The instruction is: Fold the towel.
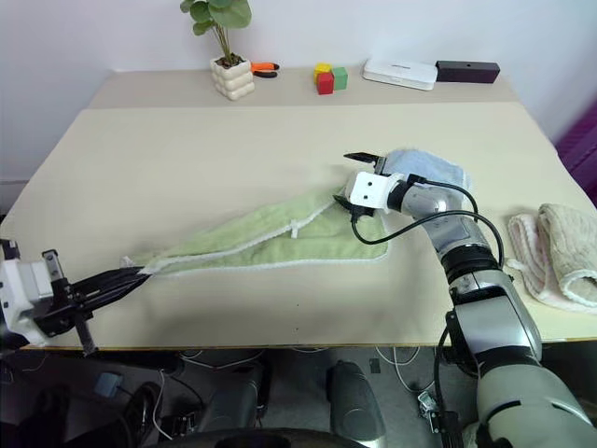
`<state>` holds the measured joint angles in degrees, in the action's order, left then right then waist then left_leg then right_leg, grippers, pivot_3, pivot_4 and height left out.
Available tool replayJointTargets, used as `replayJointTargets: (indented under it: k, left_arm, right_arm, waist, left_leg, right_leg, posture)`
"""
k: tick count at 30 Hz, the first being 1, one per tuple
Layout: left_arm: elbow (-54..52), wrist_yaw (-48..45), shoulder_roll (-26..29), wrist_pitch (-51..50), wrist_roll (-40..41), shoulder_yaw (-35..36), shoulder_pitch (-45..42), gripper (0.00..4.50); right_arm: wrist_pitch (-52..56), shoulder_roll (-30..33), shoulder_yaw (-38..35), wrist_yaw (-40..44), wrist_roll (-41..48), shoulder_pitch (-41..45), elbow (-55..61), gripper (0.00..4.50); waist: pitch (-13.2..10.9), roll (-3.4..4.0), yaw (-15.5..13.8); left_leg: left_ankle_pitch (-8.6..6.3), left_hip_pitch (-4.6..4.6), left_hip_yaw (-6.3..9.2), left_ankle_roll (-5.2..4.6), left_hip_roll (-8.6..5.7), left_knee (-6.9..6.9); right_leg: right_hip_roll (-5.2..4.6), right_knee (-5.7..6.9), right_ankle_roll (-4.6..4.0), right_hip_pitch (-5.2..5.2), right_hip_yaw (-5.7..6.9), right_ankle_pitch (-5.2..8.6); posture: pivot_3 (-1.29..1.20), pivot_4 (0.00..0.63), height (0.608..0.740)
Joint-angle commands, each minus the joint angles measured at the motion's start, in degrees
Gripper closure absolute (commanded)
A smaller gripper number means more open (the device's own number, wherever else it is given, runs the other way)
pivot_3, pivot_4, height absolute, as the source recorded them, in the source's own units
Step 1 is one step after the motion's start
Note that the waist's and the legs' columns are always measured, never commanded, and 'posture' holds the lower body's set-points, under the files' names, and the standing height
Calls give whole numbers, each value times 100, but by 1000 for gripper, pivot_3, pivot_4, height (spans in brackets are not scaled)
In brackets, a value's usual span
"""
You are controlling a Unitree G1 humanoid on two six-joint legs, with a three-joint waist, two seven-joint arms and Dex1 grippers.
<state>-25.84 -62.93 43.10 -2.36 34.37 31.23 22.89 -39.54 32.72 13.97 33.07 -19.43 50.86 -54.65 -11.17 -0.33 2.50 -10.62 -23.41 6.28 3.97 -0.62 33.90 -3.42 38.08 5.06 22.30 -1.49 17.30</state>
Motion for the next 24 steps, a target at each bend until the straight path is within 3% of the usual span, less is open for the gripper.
replayJointTargets:
  k: [1,8,19,24]
  left_arm:
    - [-259,67,-29,19,69,207,77,4423]
    - [-284,36,-162,154,4,228,365,4423]
    - [-389,65,-266,280,-51,214,585,4423]
    - [-443,62,-312,316,-61,225,712,4423]
  right_arm:
    - [-272,218,36,-303,-217,396,-290,0]
    - [-629,512,601,-1136,-1157,1093,-992,0]
    - [-788,299,1698,-2470,-2483,1551,-1482,0]
    - [-715,41,1798,-2735,-2550,1713,-1696,0]
  waist:
    - [0,0,6]
    - [0,0,21]
    - [0,0,12]
    - [0,0,24]
  left_leg:
    - [0,0,-1,0,0,0]
    - [0,0,-3,0,0,-3]
    - [0,0,-4,0,0,-3]
    - [0,0,-4,0,0,-3]
  right_leg:
    - [0,0,0,0,-1,0]
    - [2,0,-3,4,-2,1]
    - [3,0,-4,6,-8,0]
    - [4,0,-5,6,-8,0]
  posture:
    - [0,150,740]
    - [0,150,740]
    - [0,150,740]
    - [0,150,740]
